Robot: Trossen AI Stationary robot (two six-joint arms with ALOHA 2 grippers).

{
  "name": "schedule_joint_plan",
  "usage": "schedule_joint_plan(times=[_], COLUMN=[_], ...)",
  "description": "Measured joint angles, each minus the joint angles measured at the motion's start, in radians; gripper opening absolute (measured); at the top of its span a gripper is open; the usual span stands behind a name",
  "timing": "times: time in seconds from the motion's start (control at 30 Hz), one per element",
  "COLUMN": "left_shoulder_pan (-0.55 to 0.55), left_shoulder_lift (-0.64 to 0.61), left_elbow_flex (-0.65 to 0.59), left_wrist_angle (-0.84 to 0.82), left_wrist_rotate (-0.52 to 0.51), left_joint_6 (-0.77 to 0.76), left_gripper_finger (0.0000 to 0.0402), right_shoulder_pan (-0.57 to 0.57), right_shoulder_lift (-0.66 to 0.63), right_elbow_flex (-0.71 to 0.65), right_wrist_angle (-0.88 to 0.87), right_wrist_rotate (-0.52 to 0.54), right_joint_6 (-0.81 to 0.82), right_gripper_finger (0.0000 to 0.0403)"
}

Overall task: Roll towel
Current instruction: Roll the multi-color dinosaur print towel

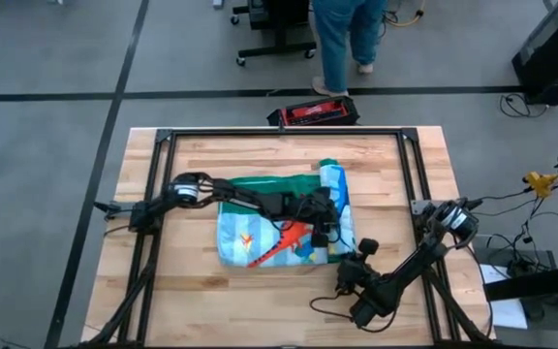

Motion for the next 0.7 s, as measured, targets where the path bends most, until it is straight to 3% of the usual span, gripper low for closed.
schedule_joint_plan(times=[0.5, 0.7], left_shoulder_pan=[0.004, 0.005], left_shoulder_lift=[0.009, 0.010], left_elbow_flex=[0.000, -0.001], left_wrist_angle=[-0.043, -0.041], left_wrist_rotate=[0.000, -0.004], left_joint_6=[0.000, 0.000], left_gripper_finger=[0.0119, 0.0119], right_shoulder_pan=[-0.048, -0.079], right_shoulder_lift=[-0.001, -0.001], right_elbow_flex=[0.064, 0.029], right_wrist_angle=[-0.198, -0.189], right_wrist_rotate=[-0.018, -0.081], right_joint_6=[0.083, 0.101], right_gripper_finger=[0.0000, 0.0000])
